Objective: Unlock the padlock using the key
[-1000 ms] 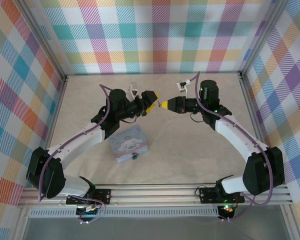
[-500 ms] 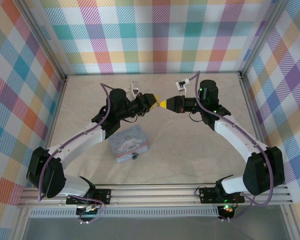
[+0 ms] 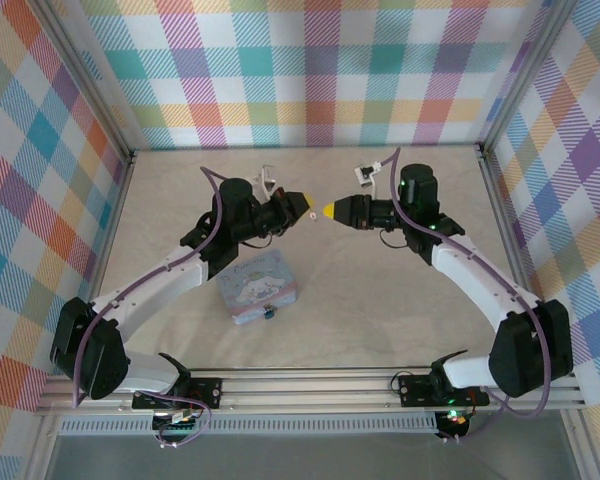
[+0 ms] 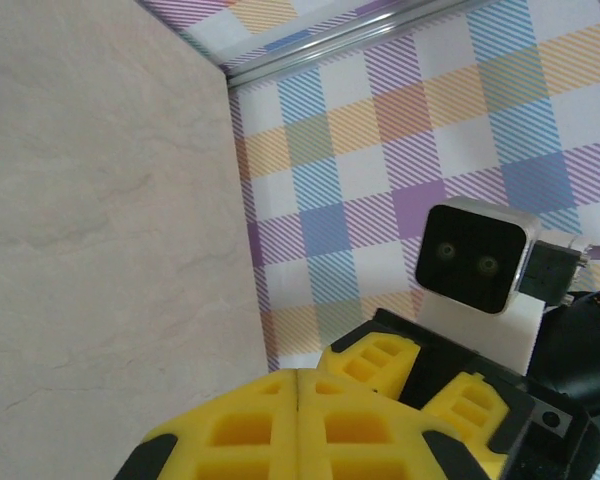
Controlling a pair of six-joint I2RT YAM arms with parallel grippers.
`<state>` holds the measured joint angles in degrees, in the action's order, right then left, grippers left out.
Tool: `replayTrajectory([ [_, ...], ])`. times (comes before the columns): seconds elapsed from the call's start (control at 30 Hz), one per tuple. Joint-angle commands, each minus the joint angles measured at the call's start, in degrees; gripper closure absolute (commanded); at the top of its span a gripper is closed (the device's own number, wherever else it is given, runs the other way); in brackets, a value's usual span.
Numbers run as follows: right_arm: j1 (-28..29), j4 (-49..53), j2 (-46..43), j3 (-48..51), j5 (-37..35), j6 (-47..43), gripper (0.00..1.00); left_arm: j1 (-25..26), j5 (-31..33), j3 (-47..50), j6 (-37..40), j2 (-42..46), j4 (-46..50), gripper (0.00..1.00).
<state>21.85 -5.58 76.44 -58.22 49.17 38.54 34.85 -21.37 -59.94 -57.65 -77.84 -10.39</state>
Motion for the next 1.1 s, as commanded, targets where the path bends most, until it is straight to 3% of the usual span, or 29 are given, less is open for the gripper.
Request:
replayTrajectory([
  [0.0,0.5,0.19,-1.76,0.85,-0.74,-1.5,0.72,0.73,1.11,-2.34,2.73,2.05,1.1,1.0],
  [0.23,2.67,-6.26,0.77,1.11,0.84,3.39,0.64,0.69,1.23,-2.44,2.85,1.71,0.2,1.0],
  [0.5,5.03,-7.77,3.4,-0.23,0.67,4.26,0.65,0.74,1.34,-2.46,2.84,1.67,0.46,1.0],
  [0.73,5.31,-8.09,3.1,-0.32,-0.05,4.69,0.74,0.72,1.46,-2.31,2.64,1.52,0.38,1.0],
  [1.07,5.31,-8.16,2.36,-0.07,-1.32,5.05,0.97,0.74,1.55,-2.11,2.76,1.81,0.37,1.0],
])
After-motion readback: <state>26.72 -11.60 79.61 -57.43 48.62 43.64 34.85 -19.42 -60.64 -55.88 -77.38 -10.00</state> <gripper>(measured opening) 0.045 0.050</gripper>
